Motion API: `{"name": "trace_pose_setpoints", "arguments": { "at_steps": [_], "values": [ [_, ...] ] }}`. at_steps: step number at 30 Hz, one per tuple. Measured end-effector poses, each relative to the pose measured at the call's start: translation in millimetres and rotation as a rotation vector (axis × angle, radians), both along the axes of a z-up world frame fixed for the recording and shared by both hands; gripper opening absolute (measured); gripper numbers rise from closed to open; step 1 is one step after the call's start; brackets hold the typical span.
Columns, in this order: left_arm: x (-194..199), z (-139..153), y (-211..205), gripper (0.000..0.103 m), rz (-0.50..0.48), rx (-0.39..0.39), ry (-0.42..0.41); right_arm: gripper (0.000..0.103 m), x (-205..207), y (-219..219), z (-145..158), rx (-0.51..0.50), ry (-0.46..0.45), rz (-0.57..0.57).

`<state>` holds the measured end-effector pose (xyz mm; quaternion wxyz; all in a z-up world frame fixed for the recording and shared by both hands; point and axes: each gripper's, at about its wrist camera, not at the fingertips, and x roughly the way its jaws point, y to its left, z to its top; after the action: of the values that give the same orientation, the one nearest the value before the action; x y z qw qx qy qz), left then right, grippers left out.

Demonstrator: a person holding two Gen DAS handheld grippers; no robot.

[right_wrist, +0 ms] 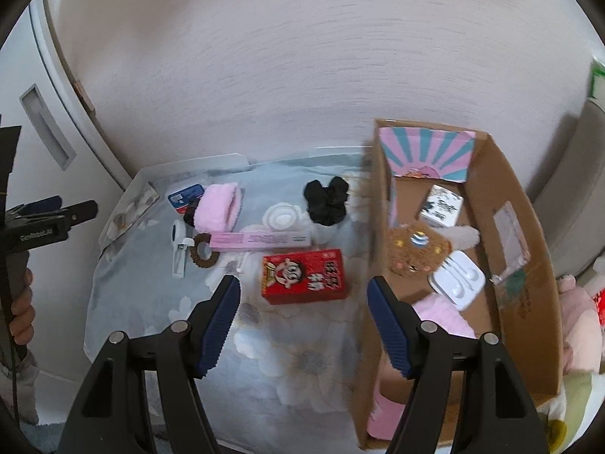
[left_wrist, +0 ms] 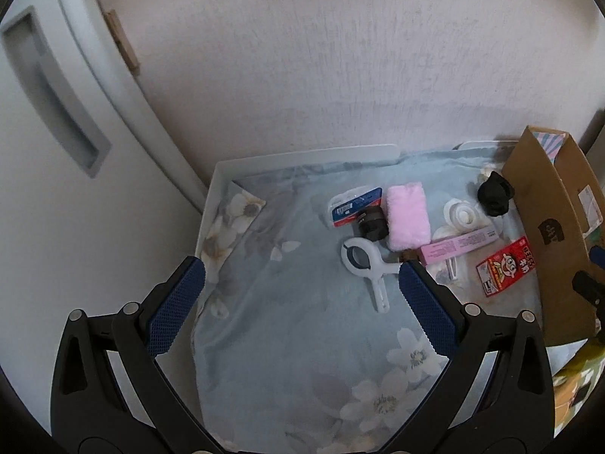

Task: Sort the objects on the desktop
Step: 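Move both tools back over the remaining items on the cover, then grasp the white ring clip with the left tool while the right tool grasps the red milk carton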

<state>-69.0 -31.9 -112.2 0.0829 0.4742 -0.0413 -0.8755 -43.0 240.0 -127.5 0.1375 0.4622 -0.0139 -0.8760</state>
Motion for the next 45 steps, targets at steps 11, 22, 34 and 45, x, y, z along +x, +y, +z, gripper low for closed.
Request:
{"name": "trace_pose_setpoints", "arguments": {
  "at_steps": [11, 22, 34, 45],
  "values": [
    [-36, -71, -3, 0.102, -0.020, 0.087, -0.160, 0.066, -36, -45, -47, 0.055, -0.116, 0.032],
    [-72, -125, -8, 0.102, 0.155, 0.276, -0.322, 0.066, -51, -52, -66, 0.096, -0.157, 0.020],
    [-67, -143, -3, 0.080, 0.190, 0.262, -0.352, 0.066, -57, -43, -74, 0.080, -0.182, -0.010],
    [-49, -135, 7, 0.042, 0.117, 0.188, -0.311, 0.066, -66, -44, -85, 0.082, -0.191, -0.006]
  ]
}}
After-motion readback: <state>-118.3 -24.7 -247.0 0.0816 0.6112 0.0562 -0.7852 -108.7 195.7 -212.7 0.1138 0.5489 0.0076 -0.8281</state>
